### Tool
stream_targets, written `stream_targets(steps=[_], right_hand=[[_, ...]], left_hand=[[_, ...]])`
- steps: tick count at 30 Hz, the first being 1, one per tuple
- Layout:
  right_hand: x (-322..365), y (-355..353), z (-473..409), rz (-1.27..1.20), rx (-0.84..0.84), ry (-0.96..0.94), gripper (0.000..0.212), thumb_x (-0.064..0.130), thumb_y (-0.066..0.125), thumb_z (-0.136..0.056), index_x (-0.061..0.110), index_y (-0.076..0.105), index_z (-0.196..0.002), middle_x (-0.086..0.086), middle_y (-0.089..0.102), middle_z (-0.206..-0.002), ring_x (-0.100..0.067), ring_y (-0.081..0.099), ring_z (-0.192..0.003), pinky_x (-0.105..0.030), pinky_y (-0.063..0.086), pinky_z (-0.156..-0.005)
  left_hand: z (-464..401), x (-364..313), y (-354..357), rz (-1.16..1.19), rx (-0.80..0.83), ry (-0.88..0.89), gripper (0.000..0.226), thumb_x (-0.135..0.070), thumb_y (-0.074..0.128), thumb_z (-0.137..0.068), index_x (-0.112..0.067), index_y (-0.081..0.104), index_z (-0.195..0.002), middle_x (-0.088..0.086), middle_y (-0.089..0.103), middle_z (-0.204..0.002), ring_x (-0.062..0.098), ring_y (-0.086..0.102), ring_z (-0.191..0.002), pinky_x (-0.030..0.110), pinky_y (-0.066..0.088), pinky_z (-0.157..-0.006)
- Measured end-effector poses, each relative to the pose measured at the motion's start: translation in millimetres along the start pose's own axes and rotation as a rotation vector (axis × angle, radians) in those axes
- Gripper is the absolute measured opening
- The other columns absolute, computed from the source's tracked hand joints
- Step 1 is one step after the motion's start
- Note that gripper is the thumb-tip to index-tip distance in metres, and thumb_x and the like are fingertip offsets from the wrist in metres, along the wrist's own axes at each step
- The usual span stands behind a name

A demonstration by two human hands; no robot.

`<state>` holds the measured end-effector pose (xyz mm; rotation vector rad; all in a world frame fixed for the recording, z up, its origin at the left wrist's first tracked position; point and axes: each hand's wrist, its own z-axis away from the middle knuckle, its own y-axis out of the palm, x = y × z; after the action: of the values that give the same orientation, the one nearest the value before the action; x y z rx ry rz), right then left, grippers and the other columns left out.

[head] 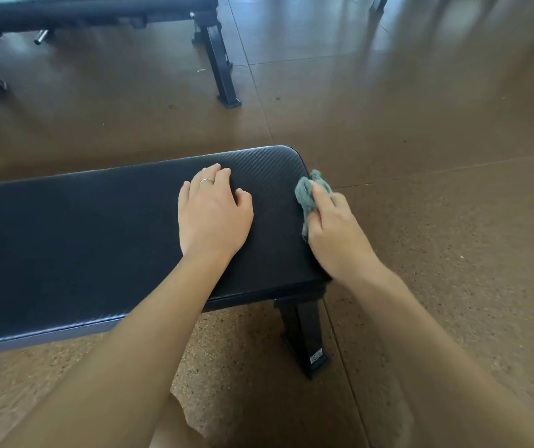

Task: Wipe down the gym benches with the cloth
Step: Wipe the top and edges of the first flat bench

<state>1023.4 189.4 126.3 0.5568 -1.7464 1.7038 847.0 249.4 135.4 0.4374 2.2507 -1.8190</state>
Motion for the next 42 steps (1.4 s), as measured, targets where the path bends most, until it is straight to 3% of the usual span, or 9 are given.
stream_targets(steps=[4, 6, 15, 20, 23, 27, 35, 38, 42], right_hand=[[9.6, 18.4, 63.8, 0.178, -0.108, 0.059, 0.055, 0.032, 0.028, -0.11, 0.019, 0.025, -0.163, -0.007, 0.038, -0.15, -0.023, 0.047, -0.119, -0.036, 0.048, -0.095], [15.0, 23.6, 83.7, 0.329, -0.135, 0.045, 0.058, 0.037, 0.019, -0.107, 0.019, 0.028, -0.162, -0.012, 0.034, -0.16, -0.03, 0.044, -0.135, -0.041, 0.048, -0.108], [29.3, 21.6, 31.3, 0.594, 0.118, -0.226, 0.074, 0.047, -0.005, -0.096, 0.026, 0.011, -0.165, -0.001, 0.01, -0.173, -0.028, 0.005, -0.16, -0.041, 0.004, -0.13], [97.2, 80.7, -35.2, 0.628, 0.241, -0.432, 0.075, 0.039, 0.003, -0.095, 0.015, 0.023, -0.164, -0.011, 0.022, -0.171, -0.036, 0.014, -0.158, -0.049, 0.01, -0.128], [113.7, 96.4, 20.0, 0.595, 0.291, -0.695, 0.063, 0.034, 0.018, -0.102, 0.014, 0.036, -0.159, -0.01, 0.036, -0.165, -0.033, 0.024, -0.154, -0.047, 0.017, -0.127], [86.8, 55.4, 75.5, 0.541, 0.376, -0.725, 0.057, 0.039, 0.027, -0.105, 0.028, 0.035, -0.16, 0.004, 0.029, -0.169, -0.02, 0.017, -0.159, -0.037, 0.01, -0.13], [78.2, 54.4, -43.1, 0.716, 0.221, -0.415, 0.078, 0.04, -0.006, -0.095, 0.013, 0.019, -0.164, -0.011, 0.022, -0.171, -0.032, 0.012, -0.159, -0.051, 0.014, -0.127], [121.3, 98.7, -20.1, 0.638, 0.242, -0.611, 0.072, 0.035, 0.011, -0.096, 0.01, 0.038, -0.157, -0.014, 0.037, -0.164, -0.035, 0.026, -0.155, -0.052, 0.022, -0.124], [106.0, 91.6, 69.7, 0.579, 0.313, -0.74, 0.061, 0.034, 0.022, -0.102, 0.019, 0.031, -0.161, -0.006, 0.033, -0.167, -0.03, 0.023, -0.156, -0.047, 0.023, -0.127]], left_hand=[[0.3, 9.4, -7.9, 0.173, -0.011, 0.013, 0.041, -0.022, 0.048, -0.1, -0.012, 0.058, -0.139, 0.004, 0.054, -0.147, 0.023, 0.05, -0.134, 0.042, 0.032, -0.119], [1.2, 18.8, -21.6, 0.254, -0.035, -0.018, 0.038, -0.02, 0.05, -0.1, -0.014, 0.06, -0.136, 0.003, 0.058, -0.141, 0.022, 0.055, -0.126, 0.036, 0.04, -0.112], [36.4, 100.5, -50.2, 0.142, -0.249, -0.177, 0.034, -0.023, 0.046, -0.102, -0.01, 0.061, -0.13, 0.012, 0.063, -0.132, 0.034, 0.062, -0.11, 0.047, 0.047, -0.1], [40.3, 100.3, -51.9, 0.36, -0.429, -0.252, 0.039, -0.025, 0.033, -0.104, -0.014, 0.062, -0.128, 0.002, 0.064, -0.128, 0.018, 0.055, -0.116, 0.039, 0.042, -0.104], [39.5, 104.3, -54.6, 0.518, -0.44, -0.344, 0.041, -0.028, 0.031, -0.105, -0.019, 0.062, -0.129, -0.006, 0.063, -0.13, 0.005, 0.052, -0.121, 0.025, 0.04, -0.104], [46.1, 105.0, -54.6, 0.586, -0.43, -0.347, 0.039, -0.029, 0.032, -0.106, -0.022, 0.063, -0.128, -0.012, 0.063, -0.128, -0.002, 0.051, -0.119, 0.014, 0.037, -0.101], [45.0, 98.5, -55.8, 0.57, -0.438, -0.306, 0.041, -0.031, 0.032, -0.105, -0.02, 0.064, -0.127, -0.011, 0.066, -0.123, -0.002, 0.054, -0.113, 0.023, 0.043, -0.103], [45.7, 99.6, -56.3, 0.641, -0.482, -0.317, 0.041, -0.03, 0.031, -0.104, -0.02, 0.066, -0.123, -0.01, 0.067, -0.122, 0.002, 0.057, -0.116, 0.03, 0.044, -0.104], [54.4, 102.8, -69.4, 0.701, -0.508, -0.252, 0.037, -0.027, 0.034, -0.106, -0.017, 0.067, -0.12, -0.01, 0.068, -0.118, 0.004, 0.059, -0.116, 0.031, 0.046, -0.103]])
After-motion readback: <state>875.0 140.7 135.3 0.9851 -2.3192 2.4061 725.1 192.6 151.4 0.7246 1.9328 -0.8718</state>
